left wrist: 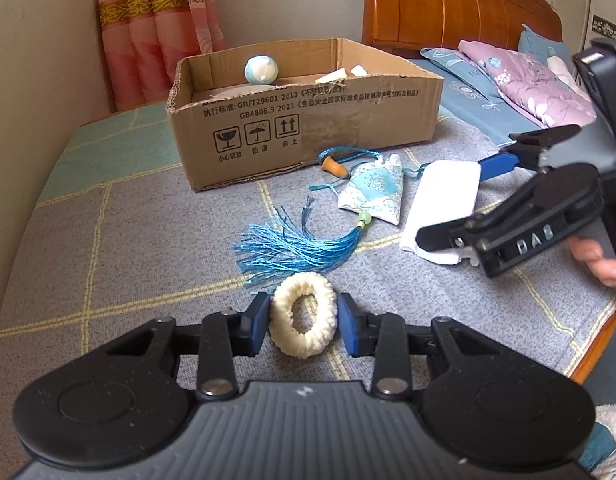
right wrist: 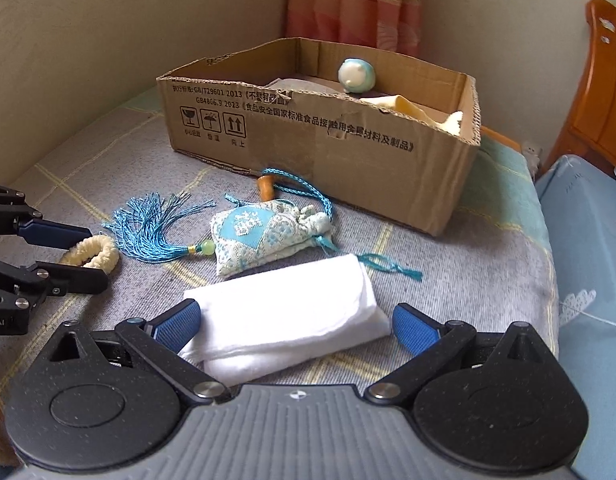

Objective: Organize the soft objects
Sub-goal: 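Grasp the white cloth with the right gripper while the left gripper holds the ring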

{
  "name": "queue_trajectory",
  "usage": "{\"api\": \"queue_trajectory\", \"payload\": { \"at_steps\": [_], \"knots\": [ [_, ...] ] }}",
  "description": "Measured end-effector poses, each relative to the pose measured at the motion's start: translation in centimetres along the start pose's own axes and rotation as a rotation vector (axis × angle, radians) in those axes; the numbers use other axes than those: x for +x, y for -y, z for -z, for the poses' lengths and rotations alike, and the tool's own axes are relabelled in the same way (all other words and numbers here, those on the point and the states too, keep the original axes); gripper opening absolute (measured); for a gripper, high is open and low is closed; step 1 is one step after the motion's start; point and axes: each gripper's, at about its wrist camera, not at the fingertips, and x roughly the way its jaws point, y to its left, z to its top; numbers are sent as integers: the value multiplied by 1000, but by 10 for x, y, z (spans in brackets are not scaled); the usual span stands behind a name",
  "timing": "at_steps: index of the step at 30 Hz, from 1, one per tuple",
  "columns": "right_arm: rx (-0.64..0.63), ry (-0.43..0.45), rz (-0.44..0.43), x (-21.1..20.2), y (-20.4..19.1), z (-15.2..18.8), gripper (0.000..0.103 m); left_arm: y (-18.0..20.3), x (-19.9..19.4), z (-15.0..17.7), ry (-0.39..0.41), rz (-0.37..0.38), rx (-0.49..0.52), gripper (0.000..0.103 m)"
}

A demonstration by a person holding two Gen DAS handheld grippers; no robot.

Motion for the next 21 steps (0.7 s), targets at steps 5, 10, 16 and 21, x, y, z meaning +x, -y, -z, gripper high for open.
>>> {"api": "queue_trajectory", "payload": {
  "at_steps": [5,10,16,21],
  "knots": [
    [66,-3,23,-2,11,-5,103,-1,0,0,0,2,-5,35],
    [179,-58,-26,-21,12,7,103,-2,0,0,-2,10,4,36],
    [171,-72,-59,-13,-7,6,103,-2,0,0,-1,13,5,36],
    [142,-49,2,5,-18,-9,103,-2,0,1,3,13,-4,36]
  ]
}}
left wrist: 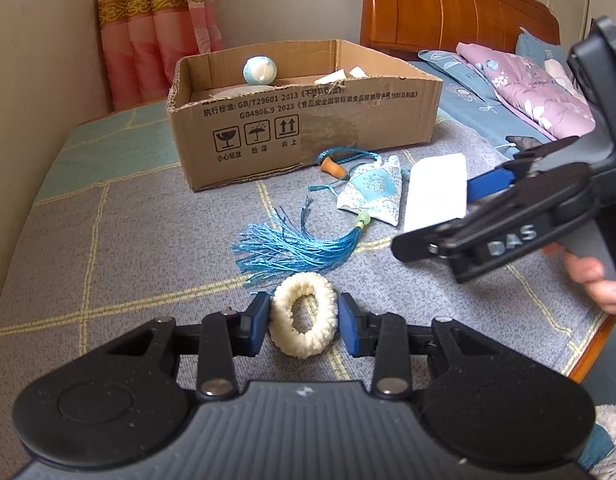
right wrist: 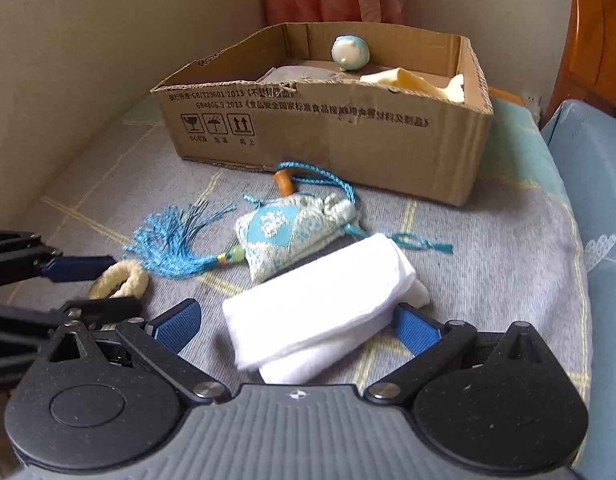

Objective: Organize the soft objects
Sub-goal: 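Grasp the white cloth with the right gripper while the left gripper holds the ring, then carry the ring into the box and open the left gripper while the right gripper lifts the cloth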

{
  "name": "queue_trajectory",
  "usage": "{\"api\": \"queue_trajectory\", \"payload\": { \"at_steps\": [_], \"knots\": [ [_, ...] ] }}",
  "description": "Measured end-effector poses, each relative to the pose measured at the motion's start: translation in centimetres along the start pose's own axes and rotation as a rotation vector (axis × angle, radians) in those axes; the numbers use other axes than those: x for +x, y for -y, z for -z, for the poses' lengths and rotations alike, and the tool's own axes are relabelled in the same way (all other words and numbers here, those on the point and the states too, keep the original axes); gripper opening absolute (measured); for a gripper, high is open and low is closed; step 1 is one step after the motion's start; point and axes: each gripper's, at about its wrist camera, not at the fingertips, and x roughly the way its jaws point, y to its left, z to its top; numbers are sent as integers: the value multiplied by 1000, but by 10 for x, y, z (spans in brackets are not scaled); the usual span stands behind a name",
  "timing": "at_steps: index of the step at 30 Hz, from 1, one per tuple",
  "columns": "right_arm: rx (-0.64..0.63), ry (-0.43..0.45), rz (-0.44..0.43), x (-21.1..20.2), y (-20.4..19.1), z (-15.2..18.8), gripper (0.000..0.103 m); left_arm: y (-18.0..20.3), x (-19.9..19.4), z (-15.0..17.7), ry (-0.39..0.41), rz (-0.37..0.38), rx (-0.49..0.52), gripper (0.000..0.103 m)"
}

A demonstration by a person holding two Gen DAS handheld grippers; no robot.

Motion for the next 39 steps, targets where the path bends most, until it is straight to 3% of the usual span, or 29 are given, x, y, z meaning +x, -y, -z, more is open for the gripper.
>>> {"api": "queue_trajectory", "payload": {
  "at_steps": [2,6,8,10,12,13,14,17,19,32,33,37,39],
  "knots": [
    [-12,14,34,2,-3,-1,100,0,0,0,0,1,0,36],
    [-40,30,74,-1,-6,2,83,0,0,-1,-2,2,6,36],
    [-39,38,85,-5,-6,4,71,0,0,-1,-4,5,13,35],
    [-32,42,98,-8,-4,4,52,0,0,-1,-6,6,19,35],
    [-22,40,108,-10,-1,4,41,0,0,-1,-7,8,21,35],
    [-20,39,118,-11,0,3,29,0,0,-1,-8,8,23,35],
    [-18,37,126,-12,0,3,23,0,0,-1,-7,8,23,35],
    [-14,25,123,-15,3,5,25,1,0,-1,-7,7,23,35],
    [24,19,131,-16,9,5,55,1,1,-1,-7,10,22,35],
    [158,99,178,-7,36,-8,56,1,3,-3,-15,10,28,35],
    [158,101,183,-7,36,-8,55,1,2,-4,-16,9,33,35],
    [159,104,180,-9,35,-7,22,2,1,-4,-19,8,39,32],
    [143,117,183,-12,33,-6,16,3,0,-5,-21,13,46,30]
  ]
}}
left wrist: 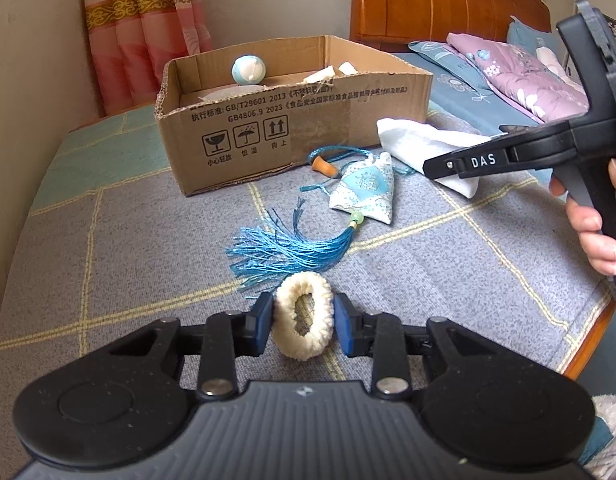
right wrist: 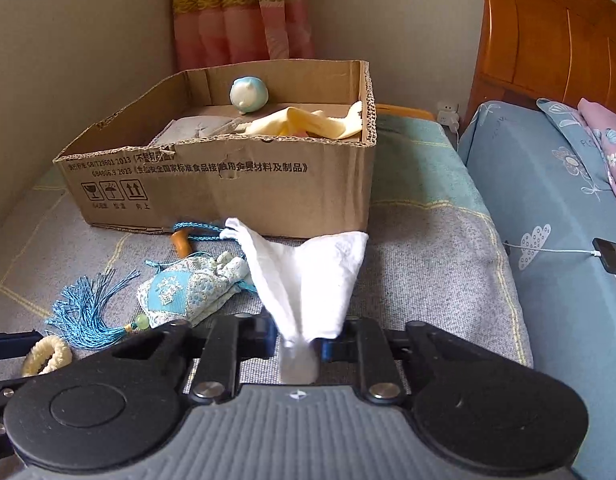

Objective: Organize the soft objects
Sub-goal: 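Carry the ring into the box and open the left gripper while the right gripper lifts the cloth, then lower the white cloth into the box and open the right gripper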

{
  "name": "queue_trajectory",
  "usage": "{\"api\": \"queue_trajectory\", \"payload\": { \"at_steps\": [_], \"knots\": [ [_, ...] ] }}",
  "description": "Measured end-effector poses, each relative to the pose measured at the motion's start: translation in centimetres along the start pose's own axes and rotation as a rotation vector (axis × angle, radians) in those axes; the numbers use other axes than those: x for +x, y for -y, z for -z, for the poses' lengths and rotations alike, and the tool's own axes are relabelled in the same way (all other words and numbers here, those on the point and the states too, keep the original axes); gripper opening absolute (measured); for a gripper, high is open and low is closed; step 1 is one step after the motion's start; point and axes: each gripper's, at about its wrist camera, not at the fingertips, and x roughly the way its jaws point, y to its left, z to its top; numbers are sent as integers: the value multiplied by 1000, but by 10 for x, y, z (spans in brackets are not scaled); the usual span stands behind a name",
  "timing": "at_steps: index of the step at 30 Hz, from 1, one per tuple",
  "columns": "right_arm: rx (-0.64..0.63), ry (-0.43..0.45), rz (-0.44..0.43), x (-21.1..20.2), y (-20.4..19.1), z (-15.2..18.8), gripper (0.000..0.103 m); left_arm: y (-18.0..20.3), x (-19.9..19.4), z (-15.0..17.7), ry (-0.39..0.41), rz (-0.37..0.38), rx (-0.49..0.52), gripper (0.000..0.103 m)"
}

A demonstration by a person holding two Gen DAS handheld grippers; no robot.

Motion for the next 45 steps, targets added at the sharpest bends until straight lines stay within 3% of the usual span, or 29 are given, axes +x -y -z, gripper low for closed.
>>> {"api": "queue_trajectory", "payload": {
  "at_steps": [9,14,19,23,27,30,32,34,36,39,45],
  "knots": [
    [-62,52,-5,-29,0,-3,11,-3,-19,-11,6,37,23,30],
    [-95,93,-23,-54,2,-10,11,-9,-40,-37,69,51,40,30],
    [-139,150,-44,-79,1,-22,11,-18,-46,-84,150,57,89,30],
    [-160,189,-51,-88,0,-35,11,-29,-29,-134,191,36,123,30],
    [-165,213,-59,-88,-1,-44,11,-43,8,-190,177,27,125,30],
    [-149,215,-64,-85,1,-48,11,-54,48,-222,138,-28,114,30],
    [-141,216,-68,-83,2,-50,11,-63,75,-234,125,-59,89,37],
    [-134,210,-71,-81,4,-50,11,-74,96,-238,95,-85,57,70],
    [-126,206,-69,-79,5,-51,11,-77,106,-235,81,-157,48,84],
    [-120,198,-63,-76,8,-53,11,-82,94,-222,98,-128,32,84],
    [-122,193,-60,-67,10,-64,11,-75,33,-187,139,-106,28,90]
  ]
}}
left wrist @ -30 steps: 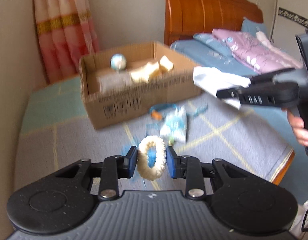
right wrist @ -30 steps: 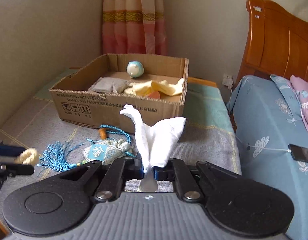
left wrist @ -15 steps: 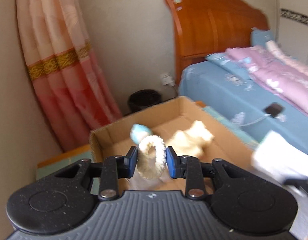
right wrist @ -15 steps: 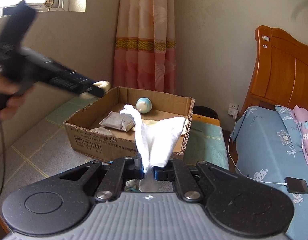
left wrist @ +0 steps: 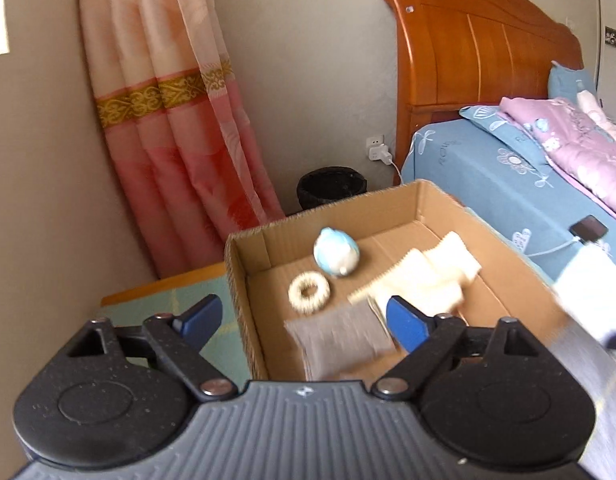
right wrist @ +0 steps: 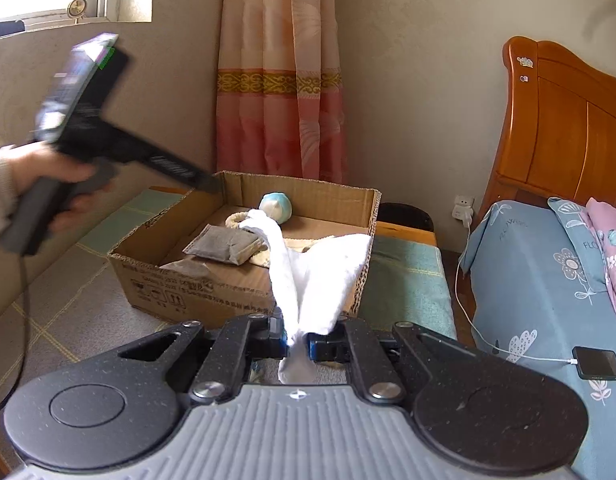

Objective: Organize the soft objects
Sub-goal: 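Lower the white cloth into the box and open the right gripper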

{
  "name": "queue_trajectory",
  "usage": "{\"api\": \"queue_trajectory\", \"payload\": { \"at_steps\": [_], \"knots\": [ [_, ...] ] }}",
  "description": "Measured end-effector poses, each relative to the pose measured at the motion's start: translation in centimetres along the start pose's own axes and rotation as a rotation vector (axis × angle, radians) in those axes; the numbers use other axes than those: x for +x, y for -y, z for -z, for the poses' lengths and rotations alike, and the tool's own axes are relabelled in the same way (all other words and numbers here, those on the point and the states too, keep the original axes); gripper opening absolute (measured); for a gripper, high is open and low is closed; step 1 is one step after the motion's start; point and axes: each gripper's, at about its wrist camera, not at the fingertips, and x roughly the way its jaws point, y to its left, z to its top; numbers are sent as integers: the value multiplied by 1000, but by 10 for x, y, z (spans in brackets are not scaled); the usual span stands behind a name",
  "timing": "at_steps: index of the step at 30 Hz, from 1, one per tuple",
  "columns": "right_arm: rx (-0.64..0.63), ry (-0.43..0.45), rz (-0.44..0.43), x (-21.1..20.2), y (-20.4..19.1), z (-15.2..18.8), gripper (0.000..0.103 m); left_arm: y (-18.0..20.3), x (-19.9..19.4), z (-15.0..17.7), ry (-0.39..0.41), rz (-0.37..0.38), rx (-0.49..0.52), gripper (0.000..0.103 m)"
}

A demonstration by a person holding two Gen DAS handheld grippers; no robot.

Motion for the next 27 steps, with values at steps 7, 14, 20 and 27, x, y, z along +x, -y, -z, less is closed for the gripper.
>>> {"api": "queue_trajectory", "payload": {
  "at_steps": [7,14,20,27],
  "knots": [
    [-8,-5,-13,24,-1,-27,11,13,-68,51,12,2,-14,96],
    [-44,-14,-39,56,-17,-63,12,27,-98,98,-18,-57,-48,96],
    [-70,-6,-8,72,-32,-65,92,18,-102,122,-43,-50,-120,96],
    [-85,-29,14,50,-41,-47,101,13,-101,133,-50,-61,-142,96]
  ]
}}
